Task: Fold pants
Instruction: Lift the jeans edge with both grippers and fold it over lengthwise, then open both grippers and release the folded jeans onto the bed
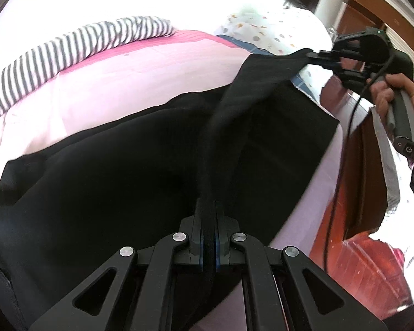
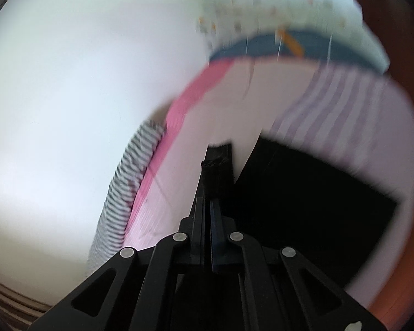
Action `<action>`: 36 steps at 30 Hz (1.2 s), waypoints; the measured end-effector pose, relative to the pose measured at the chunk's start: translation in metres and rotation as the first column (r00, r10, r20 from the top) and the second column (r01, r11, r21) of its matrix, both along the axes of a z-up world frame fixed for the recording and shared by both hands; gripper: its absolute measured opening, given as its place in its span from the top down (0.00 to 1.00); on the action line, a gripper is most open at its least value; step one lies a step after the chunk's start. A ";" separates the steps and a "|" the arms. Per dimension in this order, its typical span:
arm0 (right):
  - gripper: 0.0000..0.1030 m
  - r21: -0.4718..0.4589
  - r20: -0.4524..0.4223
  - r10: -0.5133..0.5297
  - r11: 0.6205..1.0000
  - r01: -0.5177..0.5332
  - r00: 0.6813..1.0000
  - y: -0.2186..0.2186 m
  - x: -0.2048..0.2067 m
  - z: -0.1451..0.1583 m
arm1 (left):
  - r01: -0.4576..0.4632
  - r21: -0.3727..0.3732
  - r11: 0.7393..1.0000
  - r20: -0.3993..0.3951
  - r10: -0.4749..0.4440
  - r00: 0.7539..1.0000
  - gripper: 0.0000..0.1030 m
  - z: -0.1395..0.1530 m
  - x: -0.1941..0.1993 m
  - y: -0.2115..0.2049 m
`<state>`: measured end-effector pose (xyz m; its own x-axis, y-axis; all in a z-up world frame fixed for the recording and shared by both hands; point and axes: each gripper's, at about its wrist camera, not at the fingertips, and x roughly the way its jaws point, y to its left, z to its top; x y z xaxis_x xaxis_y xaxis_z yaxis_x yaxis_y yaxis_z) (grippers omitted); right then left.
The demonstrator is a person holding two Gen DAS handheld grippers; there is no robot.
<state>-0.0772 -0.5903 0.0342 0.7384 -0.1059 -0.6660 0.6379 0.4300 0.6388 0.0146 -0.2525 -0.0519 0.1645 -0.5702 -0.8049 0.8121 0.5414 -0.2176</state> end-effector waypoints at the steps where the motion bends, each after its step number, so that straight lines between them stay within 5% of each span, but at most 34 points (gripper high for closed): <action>1: 0.96 -0.027 -0.014 -0.015 1.000 0.015 1.000 0.000 -0.009 0.003 | 0.013 0.001 1.000 0.002 -0.013 1.000 0.95 0.000 -0.003 -0.001; 10: 0.97 0.030 -0.187 -0.132 0.990 0.140 0.974 -0.022 -0.101 -0.057 | 0.104 0.077 0.992 0.115 -0.112 0.987 0.91 -0.001 -0.028 -0.015; 15: 0.97 0.025 -0.166 -0.135 0.990 0.141 0.977 -0.026 -0.103 -0.061 | 0.109 0.065 0.992 0.054 -0.113 0.992 0.88 0.005 -0.020 -0.013; 25: 0.97 -0.025 -0.268 -0.132 0.991 0.130 0.954 -0.026 -0.102 -0.067 | 0.119 -0.005 0.993 -0.102 -0.119 0.988 0.78 0.018 -0.016 0.024; 31: 0.87 -0.028 -0.299 -0.124 0.992 0.121 0.946 -0.027 -0.100 -0.065 | -0.009 -0.011 1.000 -0.091 0.008 0.996 0.77 0.024 0.007 0.065; 36: 0.80 -0.136 -0.318 -0.167 0.982 0.130 0.933 -0.017 -0.105 -0.033 | -0.195 0.037 0.980 -0.064 0.197 0.978 0.77 0.017 0.041 0.113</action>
<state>-0.1826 -0.6077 0.0015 0.4524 -0.2847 -0.8451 0.8651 0.3703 0.3384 0.0558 -0.1392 -0.0350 0.2162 -0.5071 -0.8343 0.6735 0.6961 -0.2485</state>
